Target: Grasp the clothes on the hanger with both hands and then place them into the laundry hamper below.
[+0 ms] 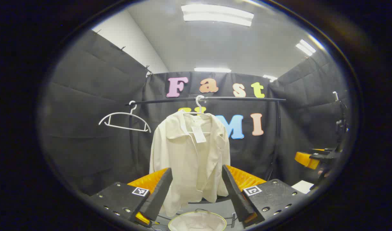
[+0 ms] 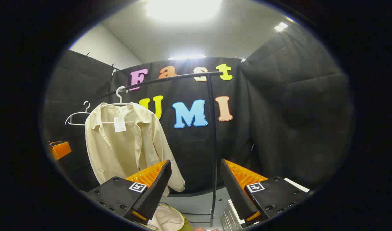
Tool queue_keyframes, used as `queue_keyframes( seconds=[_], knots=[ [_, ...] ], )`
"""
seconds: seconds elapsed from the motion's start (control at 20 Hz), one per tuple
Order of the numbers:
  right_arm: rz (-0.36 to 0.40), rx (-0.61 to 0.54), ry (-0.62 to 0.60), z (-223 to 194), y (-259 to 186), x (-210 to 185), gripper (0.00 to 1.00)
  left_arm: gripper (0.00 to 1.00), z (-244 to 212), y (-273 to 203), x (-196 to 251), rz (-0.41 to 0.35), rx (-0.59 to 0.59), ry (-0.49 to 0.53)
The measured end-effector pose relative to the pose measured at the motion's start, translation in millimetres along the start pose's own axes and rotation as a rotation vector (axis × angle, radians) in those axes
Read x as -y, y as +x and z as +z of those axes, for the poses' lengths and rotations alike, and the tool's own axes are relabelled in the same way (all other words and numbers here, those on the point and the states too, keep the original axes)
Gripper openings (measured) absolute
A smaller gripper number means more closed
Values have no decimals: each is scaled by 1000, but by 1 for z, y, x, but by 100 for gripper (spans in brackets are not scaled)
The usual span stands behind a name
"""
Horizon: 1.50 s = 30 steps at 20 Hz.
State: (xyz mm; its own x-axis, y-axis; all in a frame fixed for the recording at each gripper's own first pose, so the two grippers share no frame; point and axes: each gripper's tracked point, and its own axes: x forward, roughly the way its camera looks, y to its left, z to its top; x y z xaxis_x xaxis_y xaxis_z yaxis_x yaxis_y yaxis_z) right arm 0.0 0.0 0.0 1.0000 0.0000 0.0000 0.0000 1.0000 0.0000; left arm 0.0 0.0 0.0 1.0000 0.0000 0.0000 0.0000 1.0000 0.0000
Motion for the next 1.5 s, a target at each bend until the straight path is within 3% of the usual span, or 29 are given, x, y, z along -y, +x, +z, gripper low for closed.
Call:
queue_keyframes(
  seconds=[0.35, 0.55, 1.05, 1.3, 1.5],
  knots=[
    [10, -15, -12, -2, 4, -8, 96, 90, -11, 0, -7, -13, -36, 12],
    [19, -46, -15, -2, 6, -11, 95, 90, -18, 3, -12, 3, -65, -30],
    [70, -3, -27, 2, 14, -19, 95, 91, -1, 48, -17, 45, -58, -18],
    [117, -23, -15, 2, 72, -41, 97, 91, 18, 78, -6, 56, -27, 60],
    [144, -27, -3, -1, 104, -45, 97, 91, 21, 109, 5, 56, -15, 62]
  ],
)
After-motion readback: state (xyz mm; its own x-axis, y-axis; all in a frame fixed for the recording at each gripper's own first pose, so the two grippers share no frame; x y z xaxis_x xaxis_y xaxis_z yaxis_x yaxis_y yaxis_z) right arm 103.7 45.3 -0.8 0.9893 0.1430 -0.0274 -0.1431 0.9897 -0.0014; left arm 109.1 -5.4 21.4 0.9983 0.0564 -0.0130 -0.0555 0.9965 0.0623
